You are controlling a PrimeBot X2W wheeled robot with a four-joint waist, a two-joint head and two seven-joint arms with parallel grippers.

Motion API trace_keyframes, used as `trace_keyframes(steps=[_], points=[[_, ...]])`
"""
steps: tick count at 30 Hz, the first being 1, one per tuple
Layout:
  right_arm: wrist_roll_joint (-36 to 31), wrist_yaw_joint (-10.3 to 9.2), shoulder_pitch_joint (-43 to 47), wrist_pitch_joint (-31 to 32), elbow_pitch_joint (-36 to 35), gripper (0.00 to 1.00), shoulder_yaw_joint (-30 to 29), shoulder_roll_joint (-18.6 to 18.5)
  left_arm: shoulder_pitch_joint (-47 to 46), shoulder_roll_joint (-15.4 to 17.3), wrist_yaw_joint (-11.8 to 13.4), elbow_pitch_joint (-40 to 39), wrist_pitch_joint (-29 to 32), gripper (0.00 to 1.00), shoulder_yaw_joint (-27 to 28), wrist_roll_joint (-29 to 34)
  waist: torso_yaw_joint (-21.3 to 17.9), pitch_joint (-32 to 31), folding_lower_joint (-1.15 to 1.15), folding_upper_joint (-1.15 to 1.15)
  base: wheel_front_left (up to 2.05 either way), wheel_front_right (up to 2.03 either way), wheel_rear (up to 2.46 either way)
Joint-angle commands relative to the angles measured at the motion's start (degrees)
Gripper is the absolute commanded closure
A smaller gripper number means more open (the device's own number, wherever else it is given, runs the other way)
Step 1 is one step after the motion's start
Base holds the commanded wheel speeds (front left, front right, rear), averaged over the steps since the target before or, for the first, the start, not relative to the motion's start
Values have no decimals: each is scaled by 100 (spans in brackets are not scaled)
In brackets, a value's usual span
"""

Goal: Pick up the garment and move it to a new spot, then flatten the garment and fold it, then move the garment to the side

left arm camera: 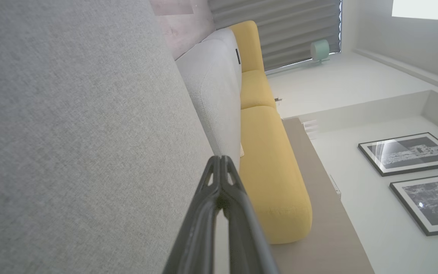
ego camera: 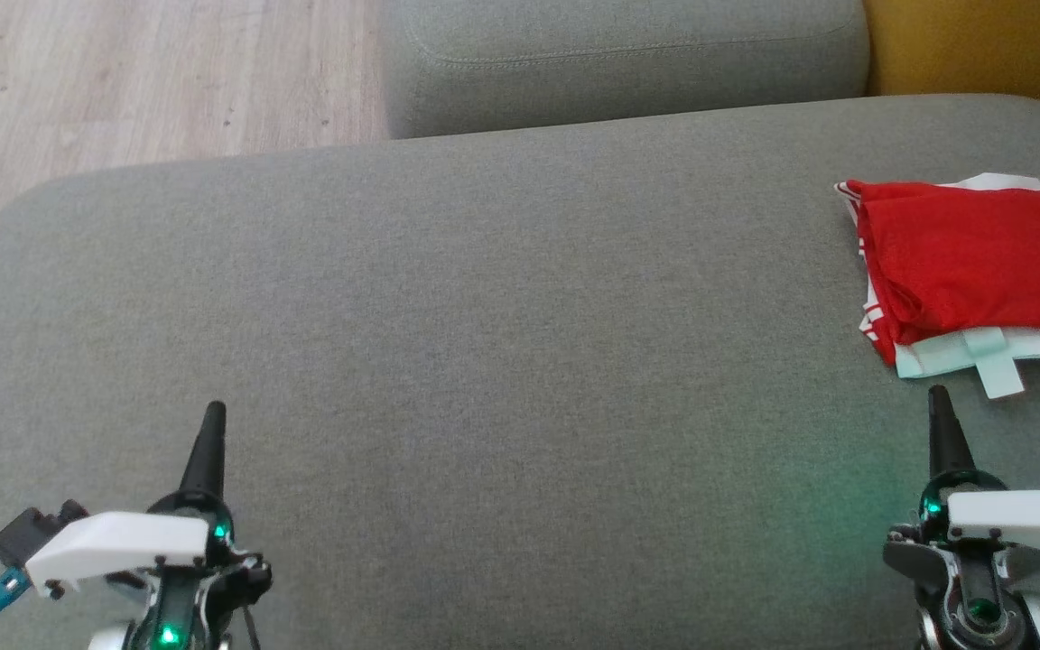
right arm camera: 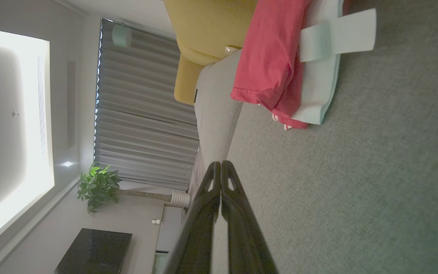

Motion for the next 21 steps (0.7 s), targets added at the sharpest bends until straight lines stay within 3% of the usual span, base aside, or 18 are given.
trace_keyframes(steps=[1, 21], points=[[193, 37, -292, 67, -245, 100, 54, -96, -340, 105, -67, -135, 45, 100, 217, -170, -1, -4, 0, 0, 0, 0, 0], [1402, 43, -311, 372, -294, 100, -80, -94, -424, 99, -242, -9, 374, 100, 513, -1303, -23, -61, 0, 0, 0, 0, 0]])
